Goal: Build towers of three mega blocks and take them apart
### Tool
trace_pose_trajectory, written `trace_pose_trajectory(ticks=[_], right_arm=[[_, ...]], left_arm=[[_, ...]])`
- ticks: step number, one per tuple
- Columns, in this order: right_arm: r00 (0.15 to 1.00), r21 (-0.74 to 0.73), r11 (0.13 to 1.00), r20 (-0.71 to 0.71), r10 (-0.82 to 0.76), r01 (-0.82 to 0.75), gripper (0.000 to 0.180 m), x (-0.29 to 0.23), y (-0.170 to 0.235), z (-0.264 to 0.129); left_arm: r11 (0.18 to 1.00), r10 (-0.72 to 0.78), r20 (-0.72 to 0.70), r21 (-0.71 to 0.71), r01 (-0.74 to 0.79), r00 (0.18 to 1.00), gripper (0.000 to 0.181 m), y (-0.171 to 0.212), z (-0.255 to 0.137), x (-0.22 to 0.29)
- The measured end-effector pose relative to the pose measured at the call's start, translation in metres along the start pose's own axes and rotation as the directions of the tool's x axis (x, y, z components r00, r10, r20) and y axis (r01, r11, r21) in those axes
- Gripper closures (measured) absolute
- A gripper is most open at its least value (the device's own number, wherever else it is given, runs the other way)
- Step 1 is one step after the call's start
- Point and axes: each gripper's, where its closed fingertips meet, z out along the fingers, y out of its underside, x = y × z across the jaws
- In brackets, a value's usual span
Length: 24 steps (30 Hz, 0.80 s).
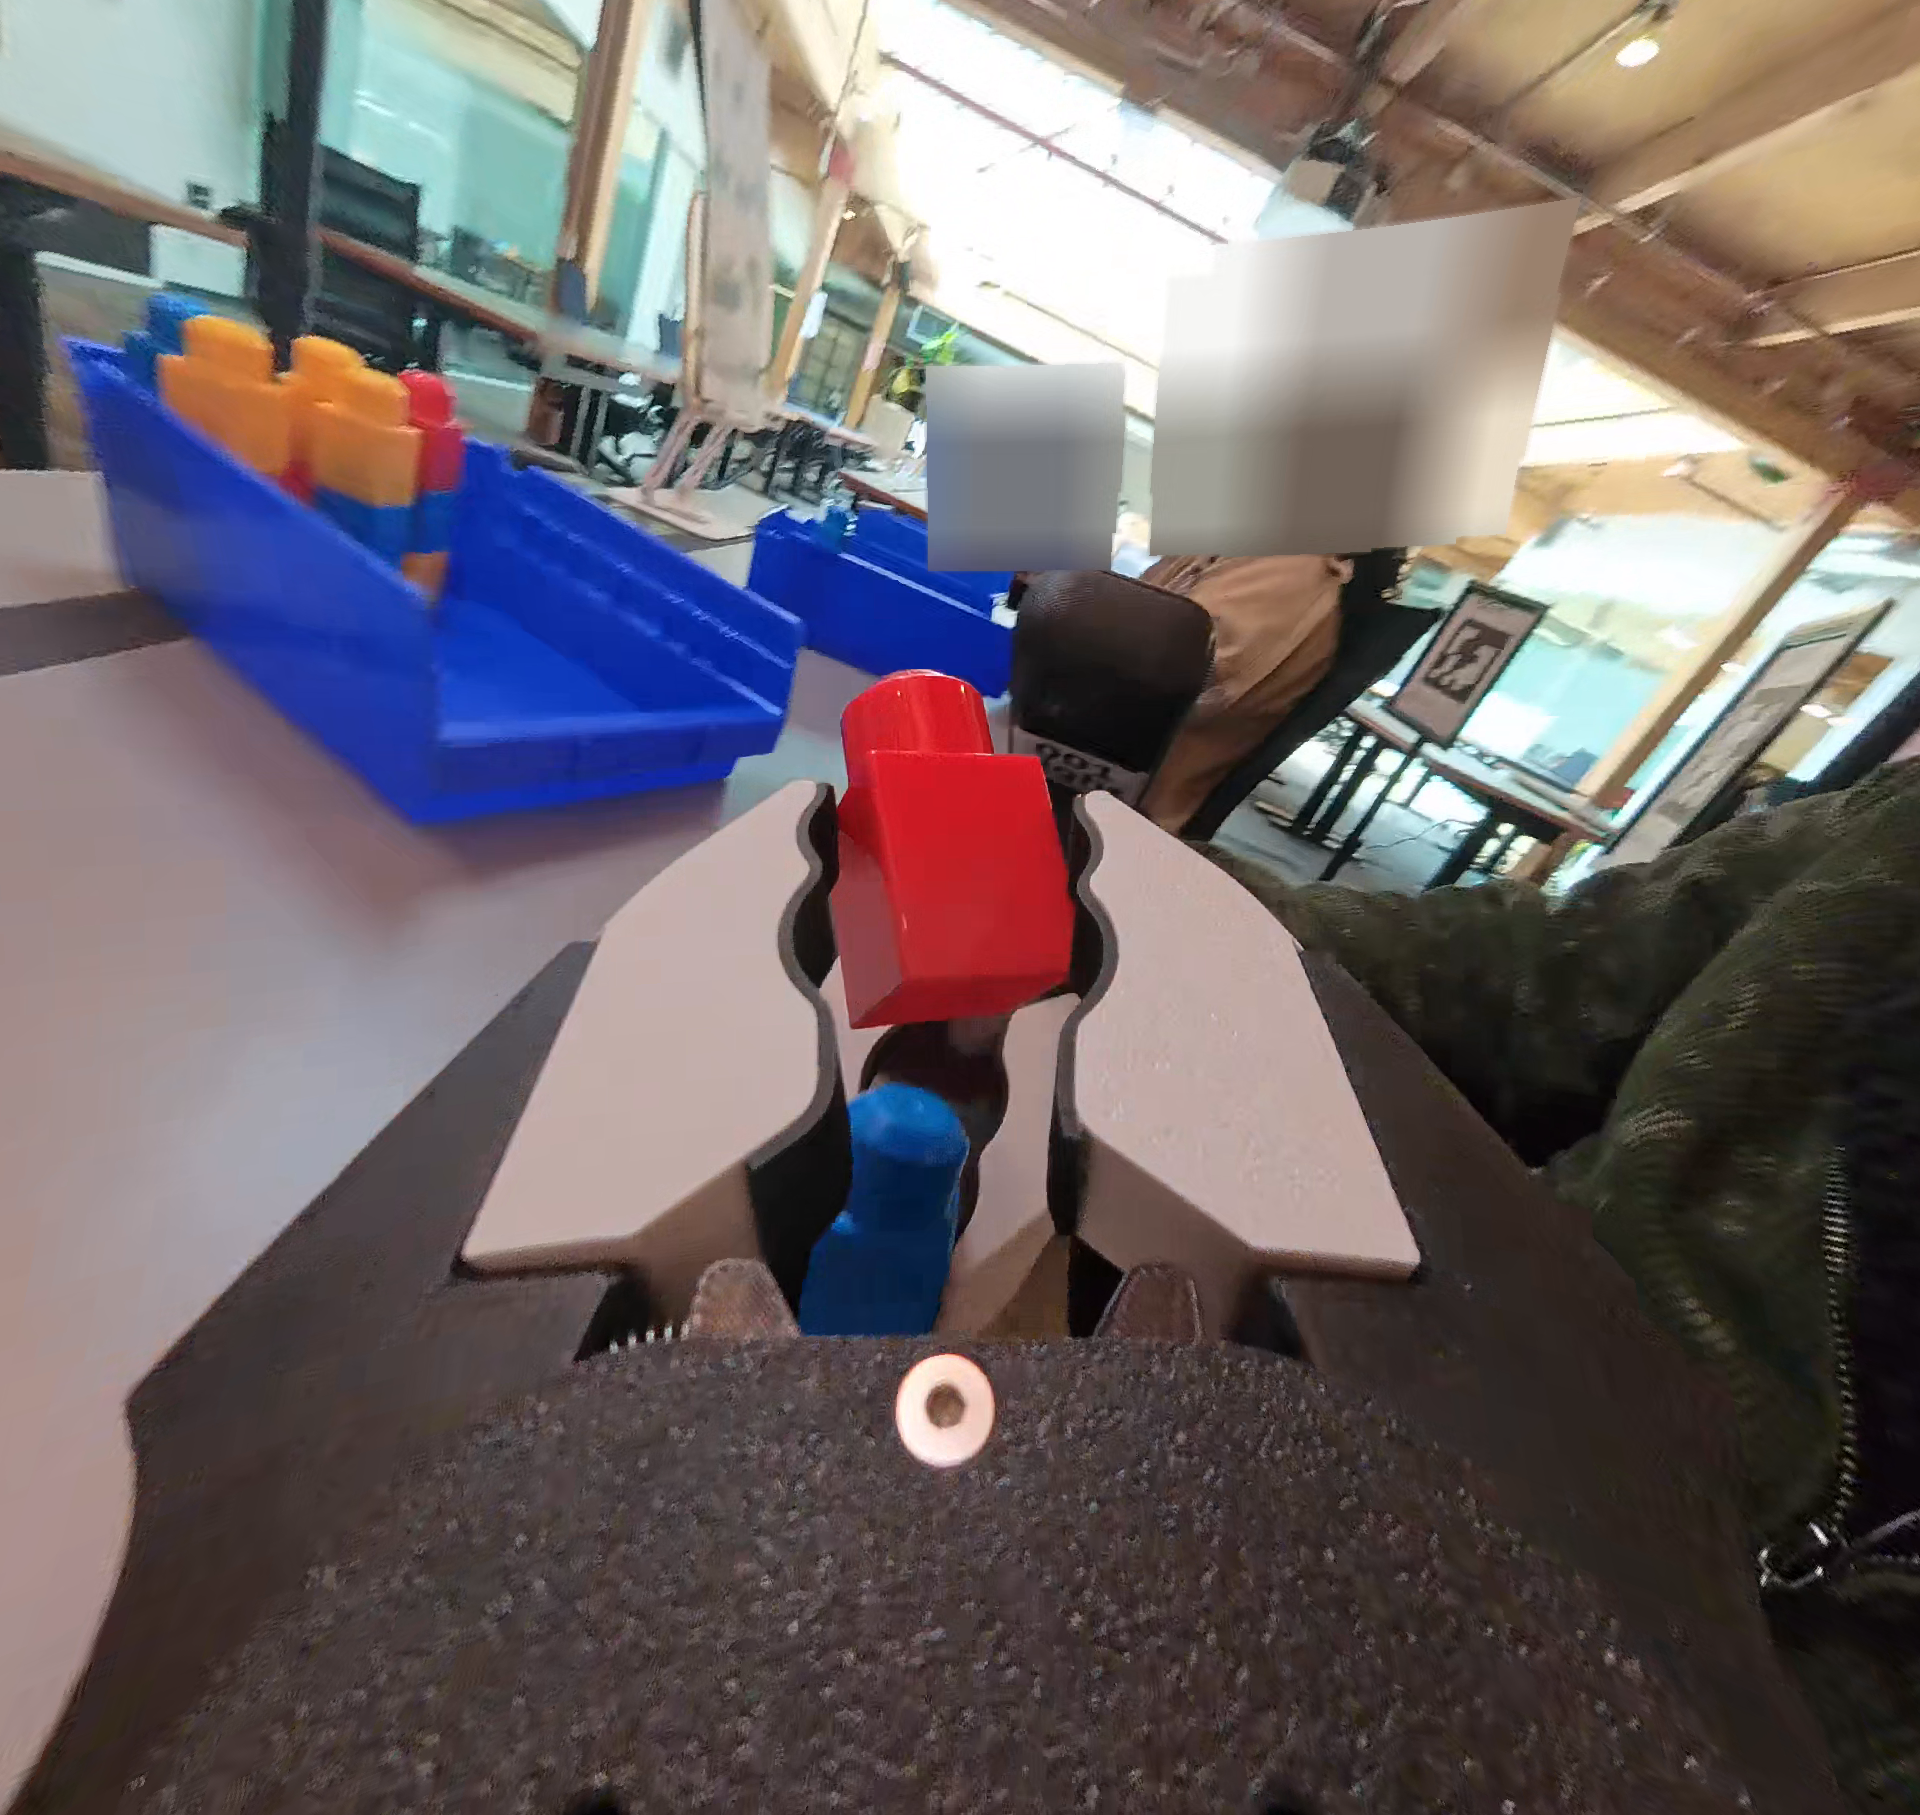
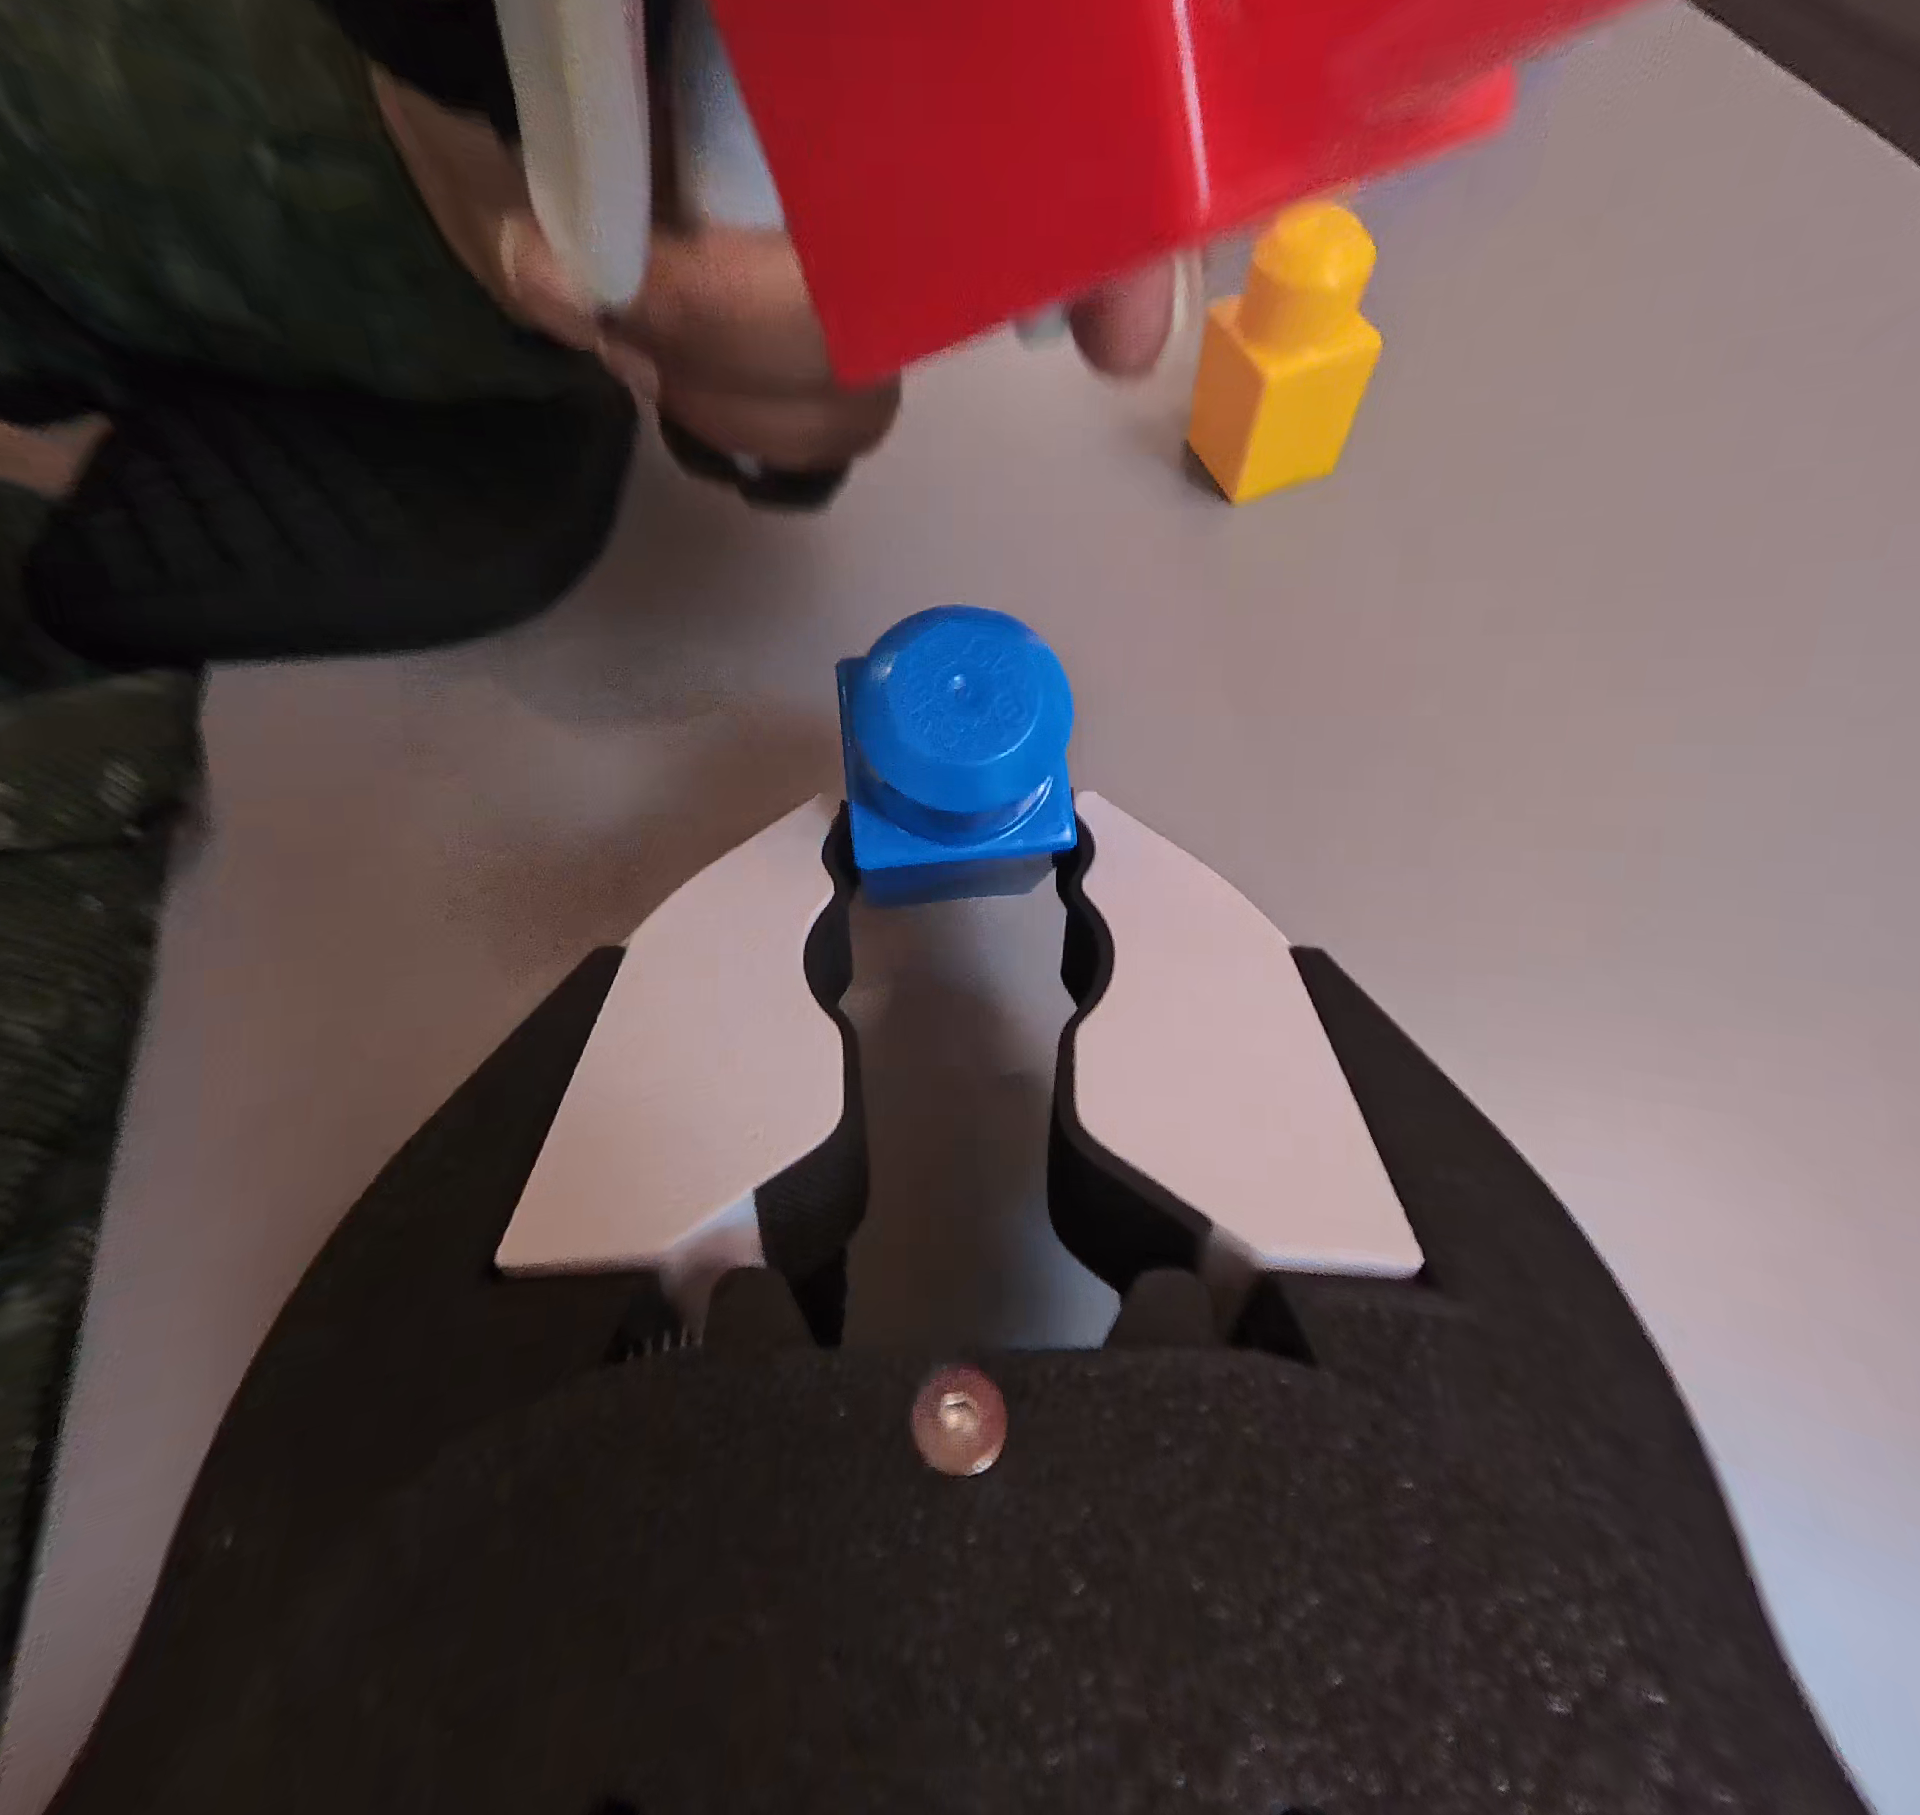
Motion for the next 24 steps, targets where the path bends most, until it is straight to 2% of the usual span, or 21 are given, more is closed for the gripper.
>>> trace_pose_trajectory(ticks=[4,8,12,14,17,24], right_arm=[[0.997,0.109,0.994,0.070,0.023,-0.030,0.142,-0.018,-0.025,0.000],[0.989,0.220,0.971,0.130,0.064,-0.092,0.142,-0.019,-0.042,-0.021],[0.988,0.239,0.967,0.148,0.053,-0.087,0.143,-0.020,-0.043,-0.029],[0.989,0.208,0.976,0.148,0.031,-0.062,0.143,-0.023,-0.038,-0.026],[0.989,0.143,0.989,0.147,0.003,-0.024,0.143,-0.028,-0.029,-0.019],[0.965,0.233,0.968,0.260,0.028,-0.090,0.143,-0.045,-0.047,-0.026]], left_arm=[[0.998,0.059,-0.054,-0.014,-0.059,0.997,0.139,0.013,0.015,0.012],[0.997,0.076,-0.062,0.012,-0.075,0.995,0.140,0.010,0.008,0.011],[0.998,0.064,-0.092,0.020,-0.062,0.994,0.141,0.008,0.000,0.012],[0.995,0.079,-0.116,-0.048,-0.085,0.990,0.141,0.017,0.000,0.015],[0.970,0.174,-0.163,-0.143,-0.198,0.971,0.141,0.029,-0.005,0.020],[0.984,0.156,-0.297,-0.036,-0.174,0.942,0.141,0.016,-0.016,0.040]])
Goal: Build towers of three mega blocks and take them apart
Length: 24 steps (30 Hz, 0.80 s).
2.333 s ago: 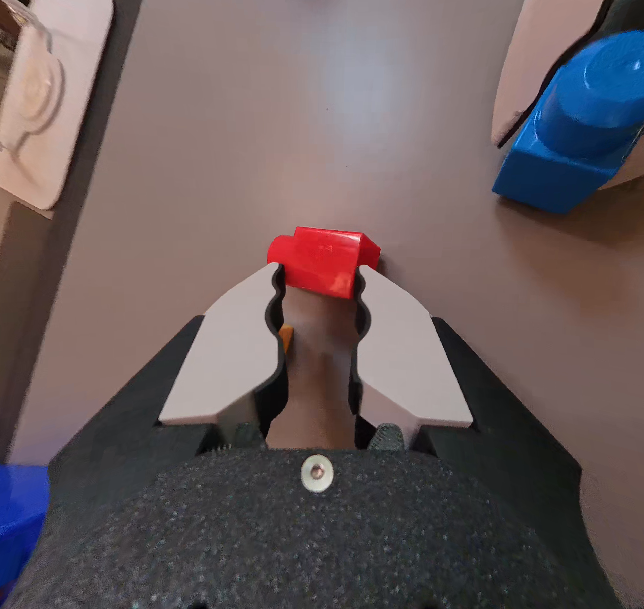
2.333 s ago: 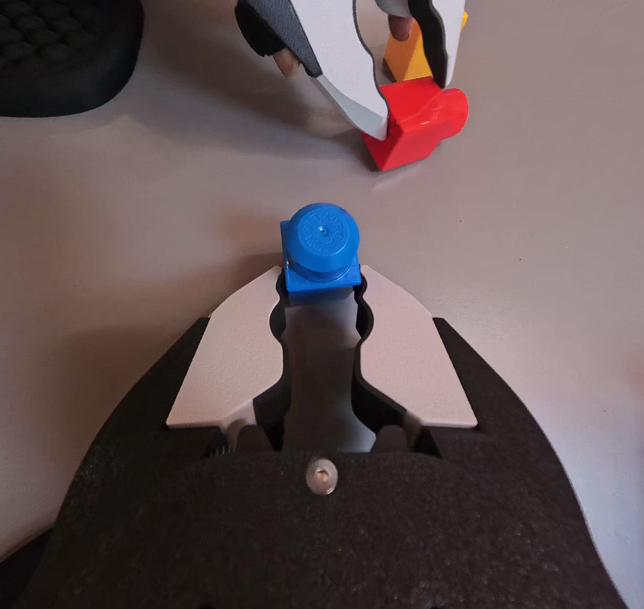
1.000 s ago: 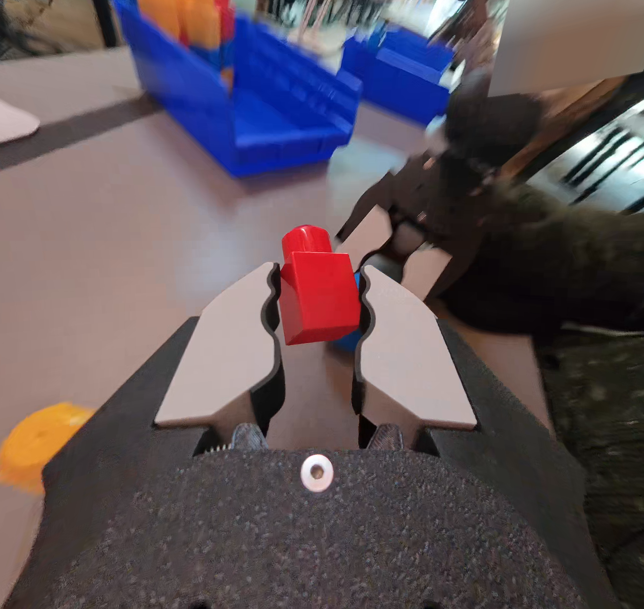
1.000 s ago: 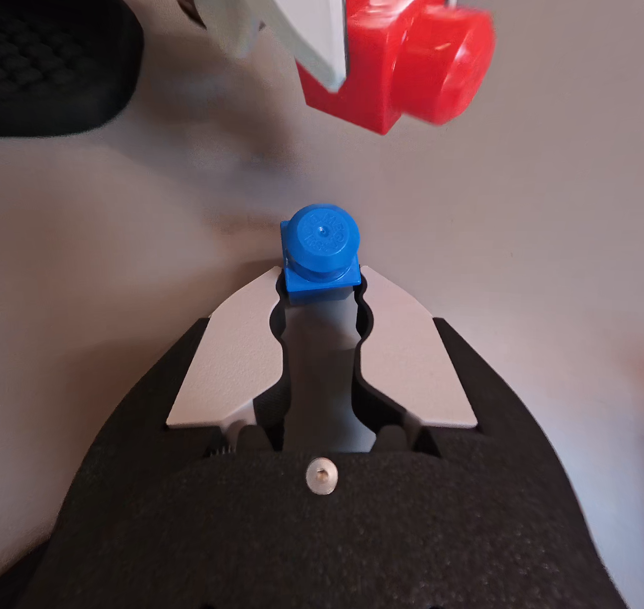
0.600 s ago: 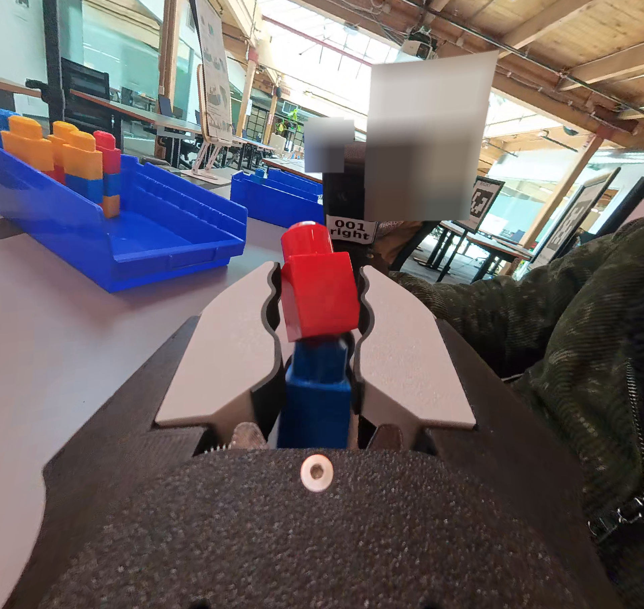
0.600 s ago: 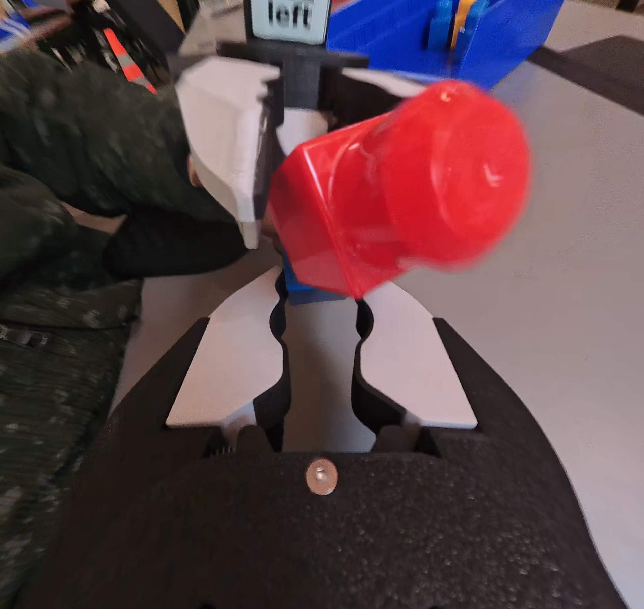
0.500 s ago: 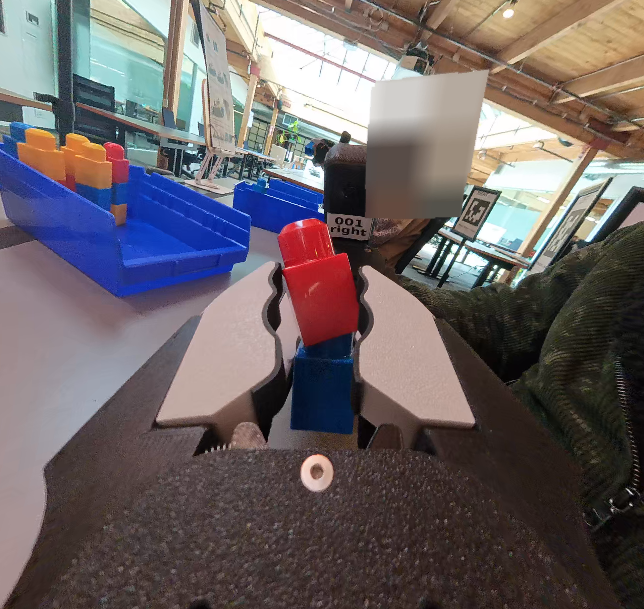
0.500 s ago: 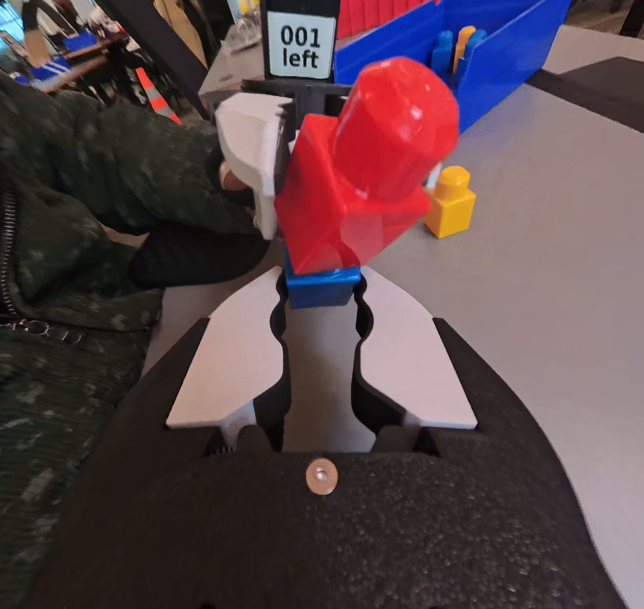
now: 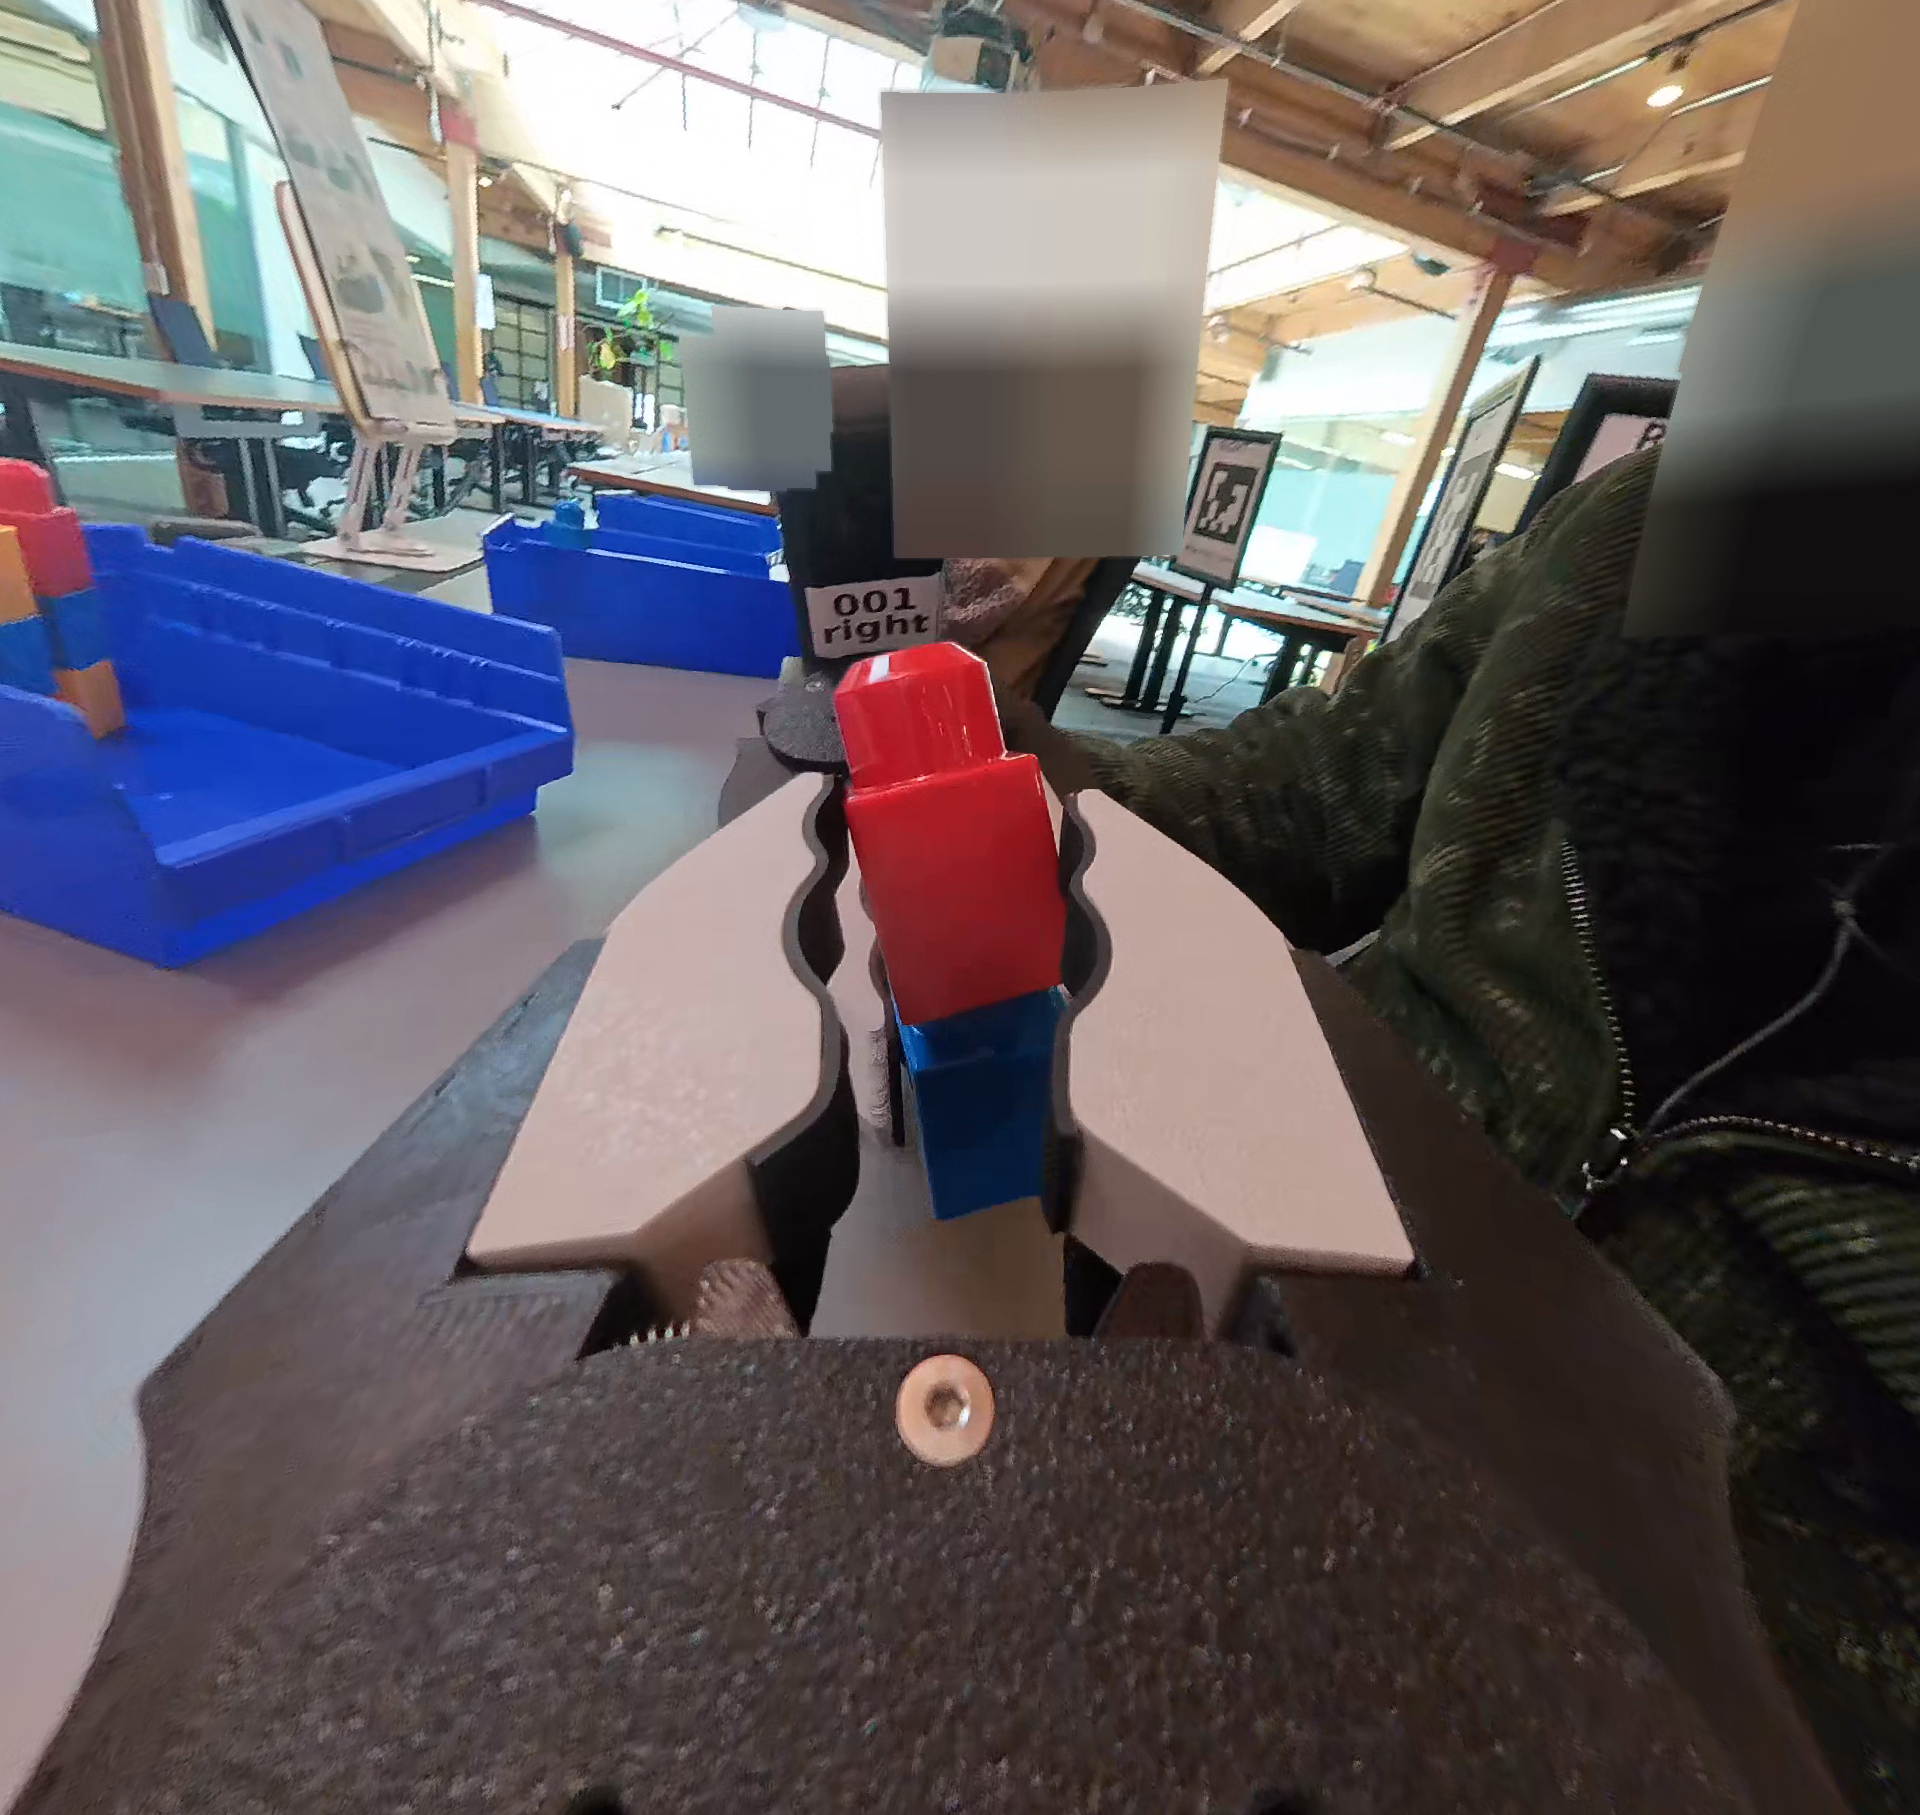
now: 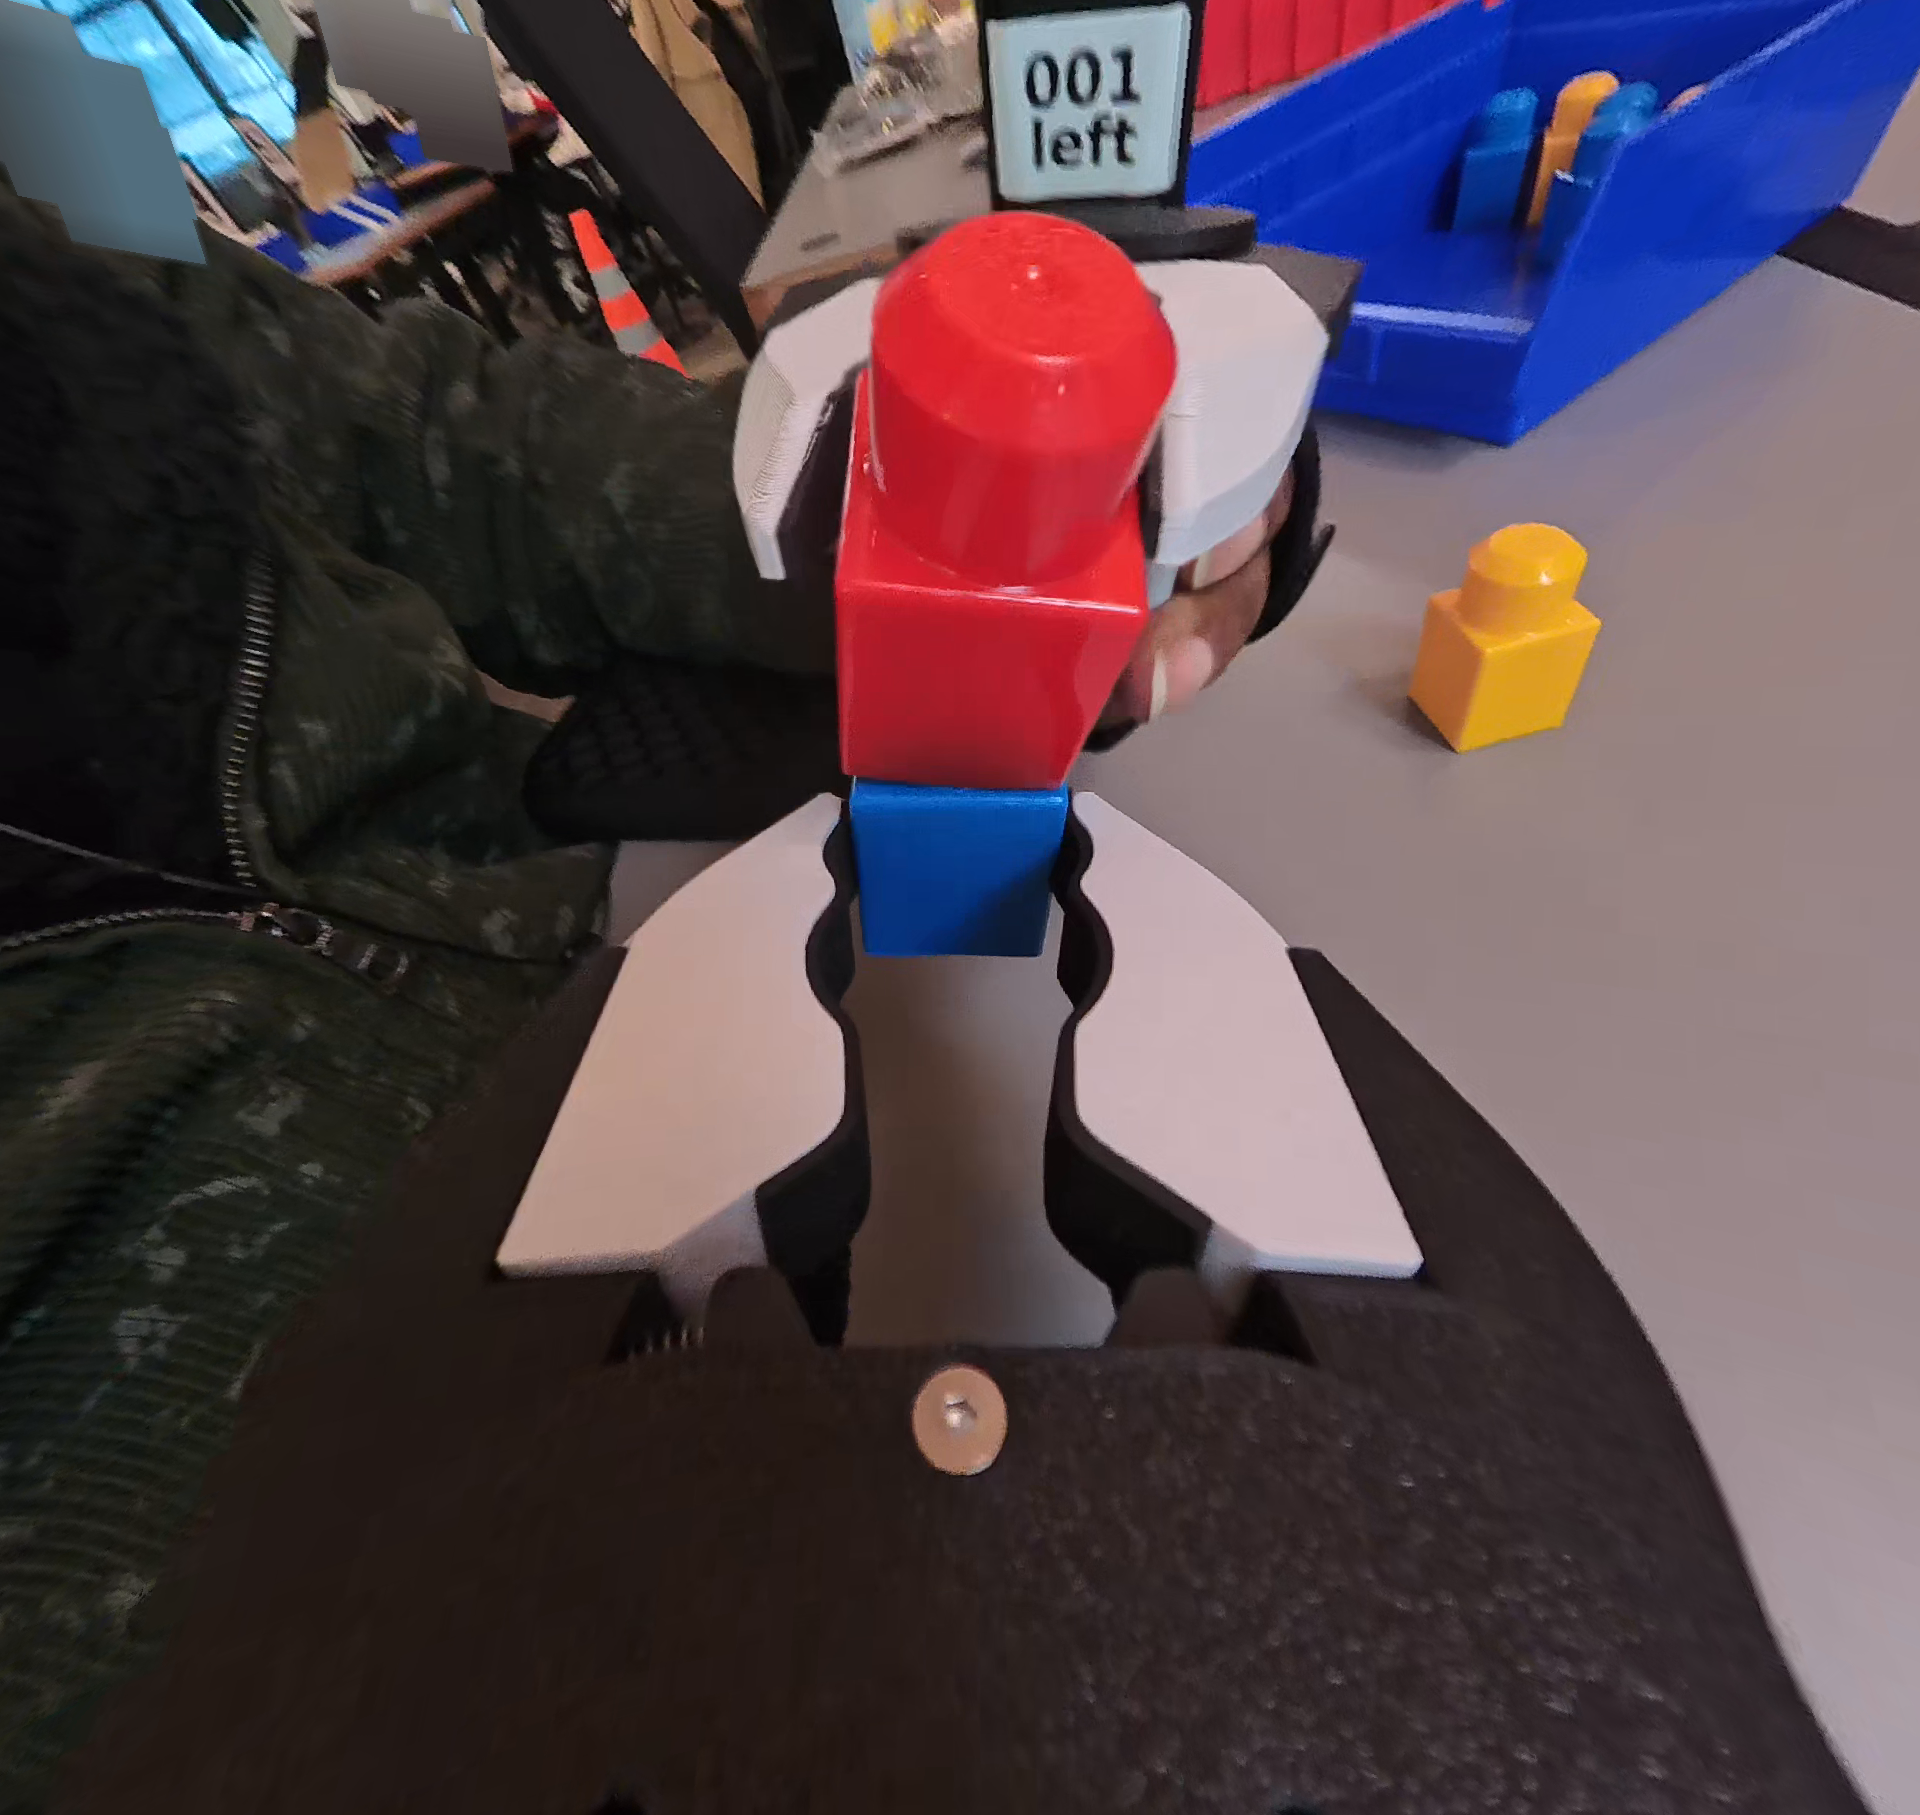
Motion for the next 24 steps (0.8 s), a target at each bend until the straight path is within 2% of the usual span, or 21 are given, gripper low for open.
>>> trace_pose_trajectory(ticks=[6,10,19,24], right_arm=[[0.999,0.133,0.991,0.028,0.030,-0.034,0.144,-0.008,-0.021,-0.002],[0.998,0.199,0.979,-0.011,0.056,-0.053,0.144,-0.002,-0.031,-0.007],[0.993,0.302,0.950,-0.059,0.099,-0.077,0.144,0.007,-0.043,-0.016],[0.993,0.295,0.954,-0.091,0.071,-0.041,0.144,0.011,-0.046,-0.022]], left_arm=[[0.994,-0.006,-0.017,0.110,0.008,1.000,0.141,-0.018,0.001,0.005],[0.990,0.041,0.067,0.131,-0.050,0.997,0.142,-0.026,0.000,-0.002],[0.973,0.023,0.146,0.223,-0.055,0.989,0.143,-0.035,-0.002,-0.012],[0.981,0.036,0.187,0.181,-0.070,0.982,0.145,-0.036,-0.004,-0.015]])
